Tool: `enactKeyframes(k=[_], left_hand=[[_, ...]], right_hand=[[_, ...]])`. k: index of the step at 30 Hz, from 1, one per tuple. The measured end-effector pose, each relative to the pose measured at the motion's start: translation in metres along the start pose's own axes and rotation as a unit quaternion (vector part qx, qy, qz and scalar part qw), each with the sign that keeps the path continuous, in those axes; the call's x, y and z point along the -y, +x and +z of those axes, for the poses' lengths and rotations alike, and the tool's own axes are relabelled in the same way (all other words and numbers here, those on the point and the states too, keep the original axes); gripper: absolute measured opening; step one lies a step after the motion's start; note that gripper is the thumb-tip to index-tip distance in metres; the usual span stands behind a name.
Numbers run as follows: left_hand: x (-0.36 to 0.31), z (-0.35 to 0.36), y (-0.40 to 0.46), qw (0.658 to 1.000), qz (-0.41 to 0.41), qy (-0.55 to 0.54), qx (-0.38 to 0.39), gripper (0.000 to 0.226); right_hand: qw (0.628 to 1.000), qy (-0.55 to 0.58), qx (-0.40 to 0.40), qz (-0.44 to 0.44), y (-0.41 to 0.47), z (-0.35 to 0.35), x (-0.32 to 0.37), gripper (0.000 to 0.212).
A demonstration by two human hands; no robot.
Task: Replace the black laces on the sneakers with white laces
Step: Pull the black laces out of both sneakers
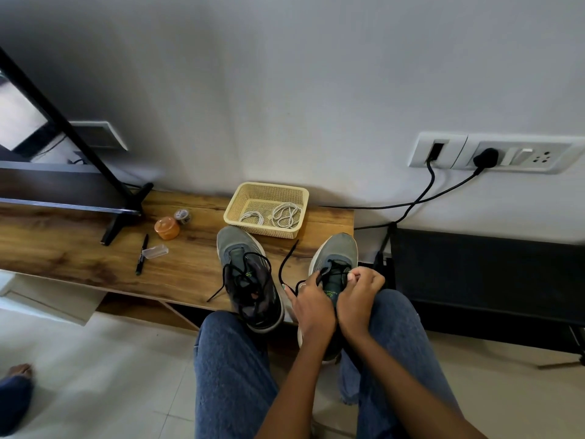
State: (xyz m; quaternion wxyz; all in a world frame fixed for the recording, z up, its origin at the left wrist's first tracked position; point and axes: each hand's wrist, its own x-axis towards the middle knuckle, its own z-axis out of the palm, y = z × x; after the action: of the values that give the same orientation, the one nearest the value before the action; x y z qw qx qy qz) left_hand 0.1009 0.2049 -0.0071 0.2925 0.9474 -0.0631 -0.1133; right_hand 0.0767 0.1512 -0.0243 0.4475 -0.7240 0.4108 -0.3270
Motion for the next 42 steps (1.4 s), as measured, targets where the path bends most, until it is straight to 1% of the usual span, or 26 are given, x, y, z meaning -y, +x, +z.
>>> enactKeyframes(k=[5, 7, 9, 11, 14, 17, 20, 21, 24, 25, 27, 29, 31, 32, 34, 35, 37, 38, 40, 42], left_hand=[[-0.006, -0.005, -0.006, 0.997, -0.042, -0.067, 0.011, 0.039], [0.0, 0.003, -0.001, 0.989, -0.065, -0.129, 0.012, 0.036], [0.005, 0.008, 0.003, 0.976, -0.09, -0.197, -0.003, 0.034], [0.008, 0.006, 0.005, 0.969, -0.107, -0.223, -0.008, 0.033], [0.012, 0.002, 0.01, 0.973, -0.099, -0.207, 0.007, 0.035], [0.022, 0.009, 0.017, 0.982, -0.068, -0.175, 0.036, 0.036], [0.027, 0.015, 0.021, 0.987, -0.028, -0.151, 0.037, 0.033], [0.027, 0.013, 0.02, 0.989, -0.012, -0.145, 0.031, 0.033], [0.032, 0.016, 0.023, 0.991, 0.002, -0.129, 0.02, 0.034], [0.033, 0.017, 0.023, 0.992, 0.0, -0.128, 0.02, 0.034], [0.031, 0.018, 0.022, 0.991, -0.008, -0.135, 0.011, 0.034], [0.028, 0.016, 0.021, 0.988, -0.023, -0.15, -0.008, 0.033], [0.026, 0.012, 0.021, 0.986, -0.033, -0.159, -0.025, 0.033], [0.026, 0.011, 0.021, 0.987, -0.034, -0.157, -0.027, 0.033], [0.026, 0.008, 0.02, 0.988, -0.019, -0.148, -0.026, 0.033], [0.026, 0.008, 0.019, 0.99, -0.009, -0.141, -0.025, 0.032], [0.027, 0.006, 0.018, 0.992, 0.003, -0.125, -0.02, 0.033], [0.028, 0.007, 0.017, 0.993, 0.007, -0.116, -0.017, 0.034], [0.029, 0.007, 0.016, 0.995, 0.014, -0.099, -0.016, 0.036], [0.028, 0.006, 0.013, 0.996, 0.024, -0.076, -0.026, 0.038]], right_hand=[[0.999, 0.033, -0.025, 0.029, -0.004, 0.003, 0.0, 0.006], [0.999, 0.035, -0.022, 0.022, -0.006, 0.004, -0.001, 0.006], [0.999, 0.031, -0.014, 0.004, -0.009, 0.005, 0.0, 0.008], [1.0, 0.012, 0.008, -0.017, -0.01, 0.005, 0.0, 0.009], [0.991, -0.056, 0.1, -0.073, -0.004, 0.002, 0.0, 0.01], [0.968, -0.141, 0.187, -0.09, 0.006, -0.001, 0.003, 0.012], [0.931, -0.26, 0.223, -0.123, 0.014, -0.003, 0.006, 0.023], [0.922, -0.284, 0.227, -0.133, 0.016, -0.003, 0.007, 0.024], [0.894, -0.344, 0.24, -0.156, 0.022, -0.001, 0.009, 0.026], [0.886, -0.357, 0.246, -0.165, 0.022, 0.001, 0.01, 0.026], [0.885, -0.351, 0.254, -0.172, 0.023, 0.004, 0.009, 0.026], [0.897, -0.317, 0.257, -0.169, 0.023, 0.006, 0.008, 0.022], [0.917, -0.263, 0.249, -0.167, 0.023, 0.004, 0.006, 0.012], [0.928, -0.233, 0.24, -0.162, 0.023, 0.002, 0.006, 0.01], [0.952, -0.166, 0.219, -0.134, 0.024, -0.002, 0.005, 0.013], [0.965, -0.131, 0.199, -0.11, 0.025, -0.004, 0.005, 0.013], [0.988, -0.066, 0.137, -0.029, 0.031, -0.007, 0.005, 0.014], [0.993, -0.043, 0.103, 0.023, 0.036, -0.009, 0.004, 0.015], [0.993, -0.01, 0.055, 0.108, 0.045, -0.014, 0.001, 0.013], [0.988, -0.008, 0.042, 0.149, 0.051, -0.02, -0.003, 0.013]])
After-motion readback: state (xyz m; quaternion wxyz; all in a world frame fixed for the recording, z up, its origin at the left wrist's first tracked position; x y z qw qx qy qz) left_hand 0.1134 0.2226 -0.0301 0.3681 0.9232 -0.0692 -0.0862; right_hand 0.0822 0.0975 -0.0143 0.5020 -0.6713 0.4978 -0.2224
